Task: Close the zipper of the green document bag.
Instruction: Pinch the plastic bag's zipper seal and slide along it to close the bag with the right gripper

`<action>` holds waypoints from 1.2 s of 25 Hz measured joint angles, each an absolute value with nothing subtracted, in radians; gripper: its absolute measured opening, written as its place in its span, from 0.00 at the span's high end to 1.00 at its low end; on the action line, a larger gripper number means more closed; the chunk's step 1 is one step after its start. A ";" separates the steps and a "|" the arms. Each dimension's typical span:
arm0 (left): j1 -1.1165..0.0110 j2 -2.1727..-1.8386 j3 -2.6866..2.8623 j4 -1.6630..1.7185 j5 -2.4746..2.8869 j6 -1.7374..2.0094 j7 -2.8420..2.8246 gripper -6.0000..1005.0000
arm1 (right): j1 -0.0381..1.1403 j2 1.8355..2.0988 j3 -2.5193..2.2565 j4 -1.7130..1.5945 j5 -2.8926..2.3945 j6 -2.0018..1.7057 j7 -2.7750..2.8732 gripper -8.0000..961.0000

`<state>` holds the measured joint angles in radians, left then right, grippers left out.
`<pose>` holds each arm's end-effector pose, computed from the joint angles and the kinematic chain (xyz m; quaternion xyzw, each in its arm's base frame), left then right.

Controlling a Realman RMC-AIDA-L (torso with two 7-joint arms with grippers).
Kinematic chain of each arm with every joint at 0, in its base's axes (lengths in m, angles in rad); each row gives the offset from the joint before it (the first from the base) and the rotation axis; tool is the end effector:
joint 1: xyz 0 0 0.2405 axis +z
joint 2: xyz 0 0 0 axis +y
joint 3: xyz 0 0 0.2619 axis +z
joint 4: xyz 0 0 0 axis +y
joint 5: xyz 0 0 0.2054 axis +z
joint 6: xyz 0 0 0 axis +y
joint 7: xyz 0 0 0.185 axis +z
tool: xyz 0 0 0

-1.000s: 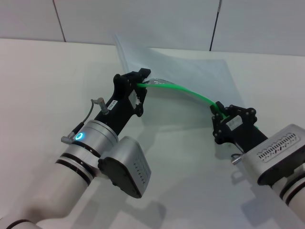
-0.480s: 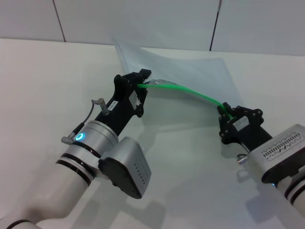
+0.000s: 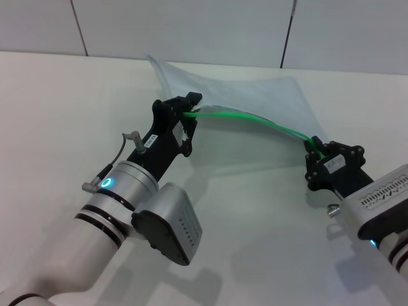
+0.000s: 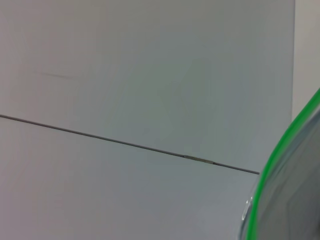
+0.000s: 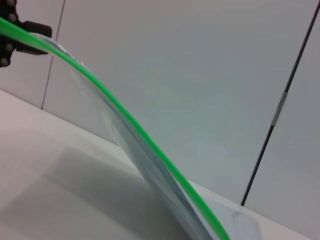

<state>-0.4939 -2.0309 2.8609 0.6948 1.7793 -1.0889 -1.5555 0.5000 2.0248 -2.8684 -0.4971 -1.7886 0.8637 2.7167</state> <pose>-0.2025 0.3509 -0.1086 -0.7299 0.3178 0.0339 0.6042 0.2807 0.3600 -0.1177 -0.8347 0.1336 0.1447 0.5143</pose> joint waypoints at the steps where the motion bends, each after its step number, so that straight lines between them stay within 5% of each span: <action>1: -0.494 -2.031 2.861 0.695 1.779 -1.089 -1.555 0.93 | 0.500 2.025 -2.868 -0.496 -1.785 0.863 2.717 0.89; 30: -0.494 -2.031 2.861 0.695 1.785 -1.089 -1.548 0.93 | 0.499 2.025 -2.869 -0.446 -1.672 0.860 2.717 0.88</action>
<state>-0.4939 -2.0309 2.8609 0.6948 1.7854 -1.0891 -1.5478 0.4987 2.0248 -2.8685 -0.4462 -1.6718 0.8604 2.7166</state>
